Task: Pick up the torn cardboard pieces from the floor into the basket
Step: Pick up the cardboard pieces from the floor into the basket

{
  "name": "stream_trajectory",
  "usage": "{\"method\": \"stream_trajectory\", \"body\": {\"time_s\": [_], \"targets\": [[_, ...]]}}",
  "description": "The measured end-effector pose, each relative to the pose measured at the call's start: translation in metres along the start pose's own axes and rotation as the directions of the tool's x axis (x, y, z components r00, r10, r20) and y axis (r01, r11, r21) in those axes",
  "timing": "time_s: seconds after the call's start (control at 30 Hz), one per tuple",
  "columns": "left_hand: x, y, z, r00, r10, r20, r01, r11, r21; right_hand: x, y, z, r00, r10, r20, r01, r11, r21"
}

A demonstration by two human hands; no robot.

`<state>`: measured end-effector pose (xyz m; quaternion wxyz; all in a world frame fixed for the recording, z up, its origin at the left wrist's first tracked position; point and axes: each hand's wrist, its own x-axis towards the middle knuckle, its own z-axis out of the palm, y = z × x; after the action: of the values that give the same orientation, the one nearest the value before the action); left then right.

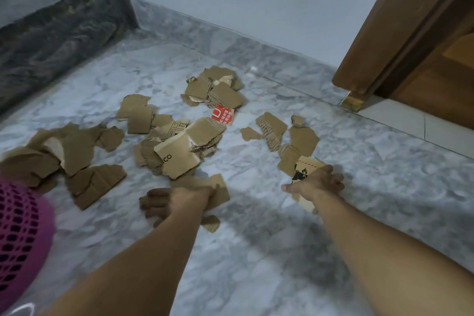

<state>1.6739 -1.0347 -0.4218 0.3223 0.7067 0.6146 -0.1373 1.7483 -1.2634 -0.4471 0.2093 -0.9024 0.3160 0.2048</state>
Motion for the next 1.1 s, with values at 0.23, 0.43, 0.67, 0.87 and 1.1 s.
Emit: {"method": "stream_trajectory", "body": {"time_s": [0.23,0.43,0.67,0.87,1.1], "targets": [[0.023,0.014,0.000,0.988,0.154,0.008,-0.154,0.988,0.029,0.029,-0.016,-0.010,0.966,-0.249,0.072,0.227,0.947,0.226],[0.057,0.009,-0.025,0.951,0.281,0.128,-0.291,0.955,0.060,0.049,-0.044,-0.011,0.915,-0.395,0.080,0.342,0.866,0.364],[0.136,0.001,-0.068,0.927,0.219,0.305,-0.152,0.961,-0.230,0.082,-0.087,-0.024,0.937,-0.346,0.046,0.309,0.884,0.351],[0.147,0.037,-0.073,0.948,0.284,0.142,-0.207,0.892,-0.401,0.100,-0.114,-0.011,0.986,-0.168,-0.009,0.168,0.980,0.109],[0.163,0.060,-0.049,0.951,0.308,0.019,-0.307,0.951,-0.037,0.063,-0.149,0.012,0.956,-0.293,0.030,0.290,0.953,0.086]]}}
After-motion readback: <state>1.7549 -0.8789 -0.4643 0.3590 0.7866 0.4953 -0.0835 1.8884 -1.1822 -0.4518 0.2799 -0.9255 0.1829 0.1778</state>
